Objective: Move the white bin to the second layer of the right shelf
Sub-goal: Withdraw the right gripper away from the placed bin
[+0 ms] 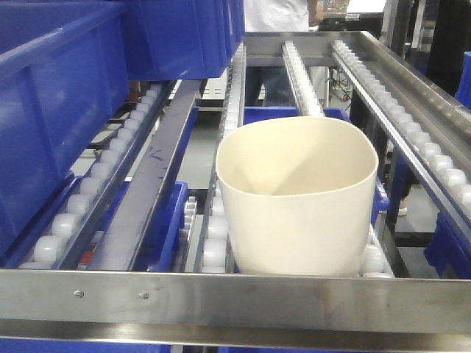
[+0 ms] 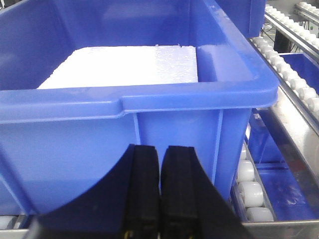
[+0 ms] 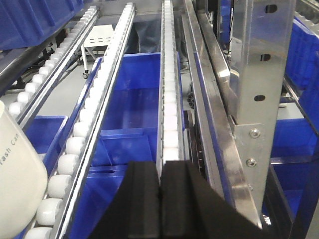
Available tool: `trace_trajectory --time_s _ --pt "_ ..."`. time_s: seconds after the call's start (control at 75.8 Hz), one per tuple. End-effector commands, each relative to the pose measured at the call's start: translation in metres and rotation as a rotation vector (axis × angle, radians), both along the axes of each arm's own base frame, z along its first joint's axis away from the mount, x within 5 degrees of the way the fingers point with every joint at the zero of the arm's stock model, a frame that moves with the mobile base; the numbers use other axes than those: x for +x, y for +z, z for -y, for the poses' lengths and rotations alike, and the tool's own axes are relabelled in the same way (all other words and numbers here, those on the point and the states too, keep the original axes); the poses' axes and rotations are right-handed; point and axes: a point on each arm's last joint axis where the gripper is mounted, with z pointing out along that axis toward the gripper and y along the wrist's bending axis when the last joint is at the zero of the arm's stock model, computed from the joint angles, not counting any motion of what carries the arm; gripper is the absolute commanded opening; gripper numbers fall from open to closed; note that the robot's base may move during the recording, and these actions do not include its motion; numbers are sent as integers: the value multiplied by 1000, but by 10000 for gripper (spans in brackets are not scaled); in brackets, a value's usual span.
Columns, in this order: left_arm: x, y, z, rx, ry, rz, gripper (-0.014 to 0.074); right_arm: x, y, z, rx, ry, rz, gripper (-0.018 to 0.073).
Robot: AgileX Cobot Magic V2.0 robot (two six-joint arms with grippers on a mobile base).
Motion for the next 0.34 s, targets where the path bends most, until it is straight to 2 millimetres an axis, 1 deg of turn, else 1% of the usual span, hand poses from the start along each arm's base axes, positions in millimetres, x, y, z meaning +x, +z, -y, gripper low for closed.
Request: trace_trajectory --time_s 0.0,0.33 --pt "1 -4 0 -9 -4 62 85 -2 14 1 -11 -14 118 55" --pt "1 -4 0 -9 -4 62 85 -2 14 1 -11 -14 118 55"
